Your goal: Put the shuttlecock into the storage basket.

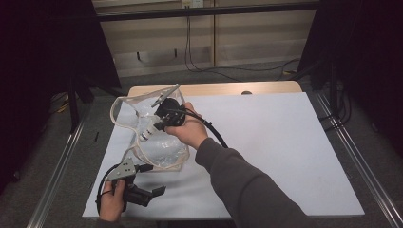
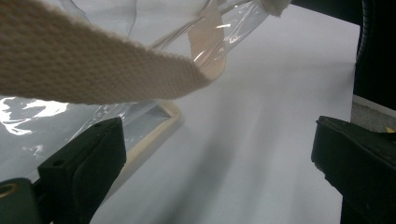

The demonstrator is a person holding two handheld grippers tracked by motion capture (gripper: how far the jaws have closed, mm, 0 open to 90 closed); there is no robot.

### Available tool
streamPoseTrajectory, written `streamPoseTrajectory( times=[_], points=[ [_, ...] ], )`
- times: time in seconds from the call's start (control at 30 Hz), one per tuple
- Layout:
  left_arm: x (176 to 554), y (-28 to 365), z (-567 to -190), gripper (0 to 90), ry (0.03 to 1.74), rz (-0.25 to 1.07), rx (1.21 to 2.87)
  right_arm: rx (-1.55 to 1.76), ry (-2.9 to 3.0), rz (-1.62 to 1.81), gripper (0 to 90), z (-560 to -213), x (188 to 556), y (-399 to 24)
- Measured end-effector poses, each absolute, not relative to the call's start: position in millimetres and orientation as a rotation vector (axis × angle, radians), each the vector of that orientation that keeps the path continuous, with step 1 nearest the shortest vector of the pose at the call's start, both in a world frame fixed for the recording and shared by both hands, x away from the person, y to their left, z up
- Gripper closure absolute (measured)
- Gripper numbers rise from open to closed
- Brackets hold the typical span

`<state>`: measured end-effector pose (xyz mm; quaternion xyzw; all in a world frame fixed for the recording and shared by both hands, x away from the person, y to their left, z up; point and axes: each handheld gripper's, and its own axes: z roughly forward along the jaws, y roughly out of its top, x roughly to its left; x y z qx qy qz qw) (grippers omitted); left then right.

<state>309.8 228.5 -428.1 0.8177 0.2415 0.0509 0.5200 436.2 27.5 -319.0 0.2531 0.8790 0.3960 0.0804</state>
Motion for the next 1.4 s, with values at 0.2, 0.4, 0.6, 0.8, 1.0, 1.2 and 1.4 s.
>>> streamPoseTrajectory(
  times=[0.2,0.4,0.6,0.8,1.0,1.2,1.4],
  points=[
    [310,229,-428,3.2,0.579,0.122,1.961,0.764,2.635,1.17,87.7,-319,438,31],
    [310,230,-428,3.2,0.578,0.122,1.96,0.768,2.635,1.164,87.7,-319,439,37],
    [310,230,-428,3.2,0.581,0.122,1.954,0.777,2.645,1.145,87.7,-321,441,41],
    [310,231,-429,3.2,0.587,0.12,1.95,0.775,2.652,1.158,87.7,-317,441,44],
    [310,230,-429,3.2,0.578,0.117,1.958,0.784,2.647,1.168,87.7,-316,440,47],
    [310,231,-429,3.2,0.58,0.121,1.959,0.781,2.653,1.16,87.7,-316,439,52],
    [310,233,-428,3.2,0.58,0.125,1.959,0.802,2.658,1.178,88.3,-318,438,57]
  ],
)
